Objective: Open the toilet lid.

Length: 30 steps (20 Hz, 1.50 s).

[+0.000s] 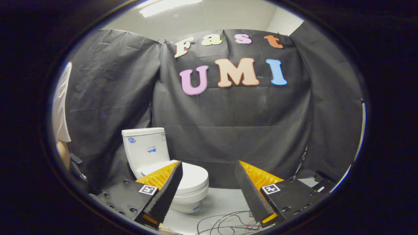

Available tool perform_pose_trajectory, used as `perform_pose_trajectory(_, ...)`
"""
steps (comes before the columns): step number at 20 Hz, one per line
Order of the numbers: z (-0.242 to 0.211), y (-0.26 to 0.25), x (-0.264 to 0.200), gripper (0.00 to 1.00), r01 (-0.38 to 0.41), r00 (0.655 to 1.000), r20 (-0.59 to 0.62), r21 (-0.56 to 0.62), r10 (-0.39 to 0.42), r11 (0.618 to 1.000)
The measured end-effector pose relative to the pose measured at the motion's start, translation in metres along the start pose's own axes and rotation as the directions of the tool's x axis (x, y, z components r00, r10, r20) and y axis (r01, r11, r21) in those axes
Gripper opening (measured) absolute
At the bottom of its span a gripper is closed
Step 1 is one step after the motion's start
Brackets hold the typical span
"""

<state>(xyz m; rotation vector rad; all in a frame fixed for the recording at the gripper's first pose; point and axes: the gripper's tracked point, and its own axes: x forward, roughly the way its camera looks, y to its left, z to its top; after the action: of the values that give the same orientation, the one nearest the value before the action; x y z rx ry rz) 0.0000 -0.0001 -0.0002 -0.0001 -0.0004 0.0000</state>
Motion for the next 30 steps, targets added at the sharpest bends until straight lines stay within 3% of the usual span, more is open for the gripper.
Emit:
perform_pose_trajectory(19, 0.002, -0.001, 0.002, 1.00, 0.005, 1.000, -0.001, 0.002, -0.005, 1.000)
perform_pose_trajectory(26, -0.013, -0.001, 0.049, 0.90, 0.012, 0.998, -0.064, -0.004, -0.012, 1.000)
perform_pose_trajectory(30, -0.002, -0.001, 0.076, 0.88, 0.026, 1.000, -0.007, -0.003, -0.026, 1.000)
